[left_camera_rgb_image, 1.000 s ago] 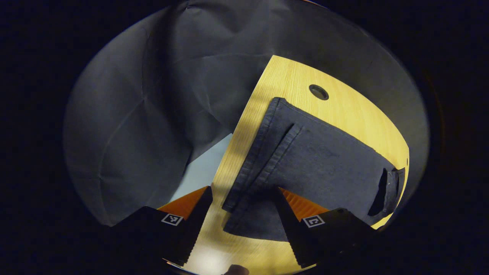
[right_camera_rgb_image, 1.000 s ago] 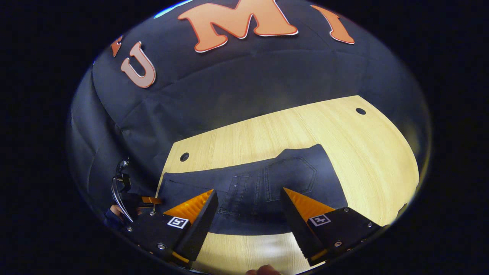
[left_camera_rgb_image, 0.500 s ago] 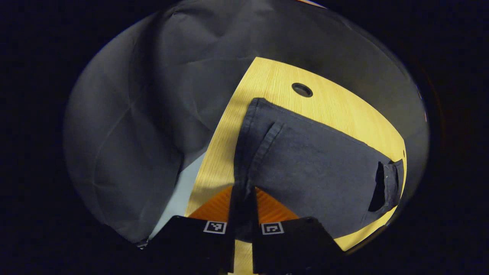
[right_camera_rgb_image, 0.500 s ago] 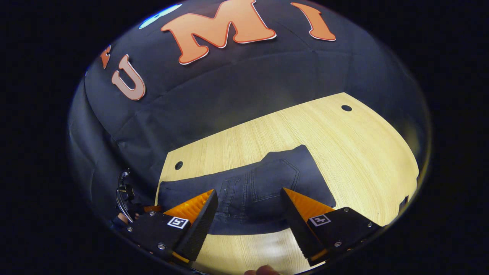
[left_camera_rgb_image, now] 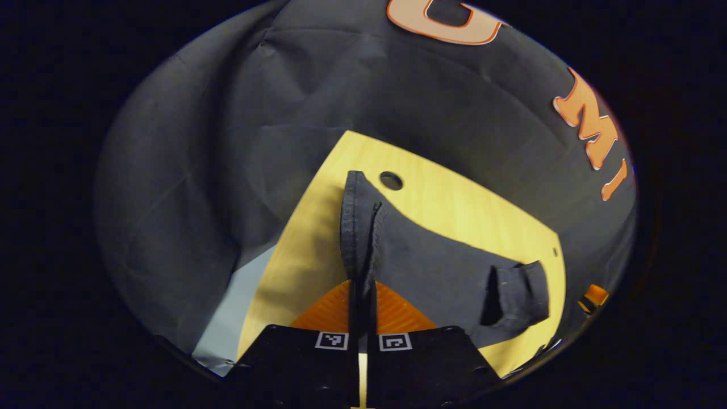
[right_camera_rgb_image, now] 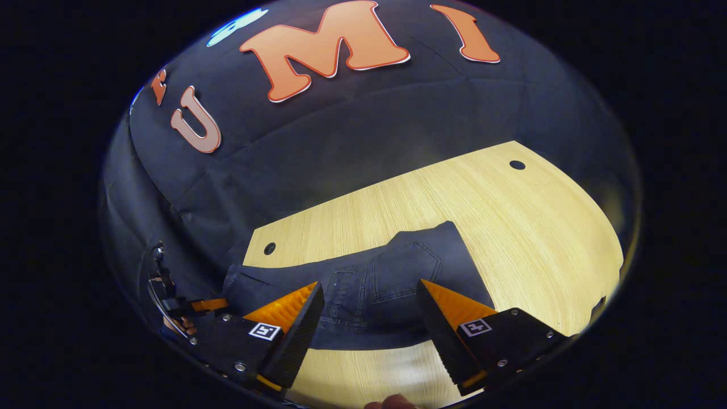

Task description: Grasp the waist and the cuffs of the jeans and fold them to make the two legs overlap; first hold the waist and fold one-third of the jeans toward the cuffs, then hold the cuffs and fold the remaining one-third in the same direction to finish folding.

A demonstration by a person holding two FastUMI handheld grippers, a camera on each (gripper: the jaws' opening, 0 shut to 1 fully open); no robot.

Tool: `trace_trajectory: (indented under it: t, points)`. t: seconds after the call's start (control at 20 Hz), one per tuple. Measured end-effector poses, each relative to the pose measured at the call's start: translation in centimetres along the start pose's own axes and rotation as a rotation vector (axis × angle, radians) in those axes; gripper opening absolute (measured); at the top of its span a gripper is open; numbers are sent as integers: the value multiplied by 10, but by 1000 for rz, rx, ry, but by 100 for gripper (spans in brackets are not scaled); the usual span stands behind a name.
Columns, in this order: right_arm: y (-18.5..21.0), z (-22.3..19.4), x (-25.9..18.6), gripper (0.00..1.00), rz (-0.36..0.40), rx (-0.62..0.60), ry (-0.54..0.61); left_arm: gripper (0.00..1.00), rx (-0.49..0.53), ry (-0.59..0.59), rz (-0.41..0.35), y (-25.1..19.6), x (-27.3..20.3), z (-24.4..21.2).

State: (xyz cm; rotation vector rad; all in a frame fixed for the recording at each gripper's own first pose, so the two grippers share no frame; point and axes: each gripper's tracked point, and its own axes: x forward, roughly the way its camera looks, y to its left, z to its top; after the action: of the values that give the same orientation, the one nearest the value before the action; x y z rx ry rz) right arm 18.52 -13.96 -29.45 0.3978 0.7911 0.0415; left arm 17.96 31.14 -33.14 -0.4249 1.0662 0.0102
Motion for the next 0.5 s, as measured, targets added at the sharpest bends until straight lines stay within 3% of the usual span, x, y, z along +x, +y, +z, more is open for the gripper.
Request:
trace_trajectory:
  t: [0.15,0.5]
  points:
    - [-4,8,-4,99,15,-20,-11,6,-17,-38,-92,-38,-34,14]
    - [-25,27,-17,98,23,-96,-56,5,21,-100,-201,-130,-92,32]
